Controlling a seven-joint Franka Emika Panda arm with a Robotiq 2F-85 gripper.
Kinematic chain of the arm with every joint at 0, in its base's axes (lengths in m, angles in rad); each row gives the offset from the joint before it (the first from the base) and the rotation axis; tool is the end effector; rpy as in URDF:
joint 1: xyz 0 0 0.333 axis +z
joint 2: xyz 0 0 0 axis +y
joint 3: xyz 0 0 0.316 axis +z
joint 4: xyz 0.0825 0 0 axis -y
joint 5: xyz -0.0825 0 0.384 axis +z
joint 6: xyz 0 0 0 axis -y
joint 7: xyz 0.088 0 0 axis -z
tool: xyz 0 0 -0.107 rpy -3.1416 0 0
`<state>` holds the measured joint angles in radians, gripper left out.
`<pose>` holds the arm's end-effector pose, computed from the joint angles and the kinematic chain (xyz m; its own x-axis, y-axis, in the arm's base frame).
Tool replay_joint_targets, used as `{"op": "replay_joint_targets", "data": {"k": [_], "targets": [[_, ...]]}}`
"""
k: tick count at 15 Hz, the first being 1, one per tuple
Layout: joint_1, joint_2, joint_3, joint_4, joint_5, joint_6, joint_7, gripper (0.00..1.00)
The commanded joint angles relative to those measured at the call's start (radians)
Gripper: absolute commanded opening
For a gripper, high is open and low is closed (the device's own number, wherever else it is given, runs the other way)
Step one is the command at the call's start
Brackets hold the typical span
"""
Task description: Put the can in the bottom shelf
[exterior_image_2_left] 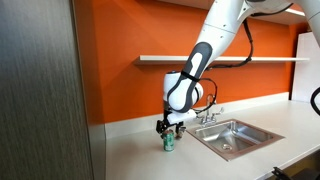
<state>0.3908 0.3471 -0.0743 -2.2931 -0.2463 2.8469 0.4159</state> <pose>0.5176 0.1826 0.2178 0.9639 0.1384 0.2277 0.1293 -0.9901 0.0545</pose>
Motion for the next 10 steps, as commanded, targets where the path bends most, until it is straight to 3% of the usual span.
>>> {"op": "replay_joint_targets", "data": {"k": [1,10], "targets": [[0.031,0.023,-0.036,0.026,-0.04,0.024,0.06,1.0],[0.059,0.056,-0.07,0.056,-0.037,0.032,0.069,1.0]]}}
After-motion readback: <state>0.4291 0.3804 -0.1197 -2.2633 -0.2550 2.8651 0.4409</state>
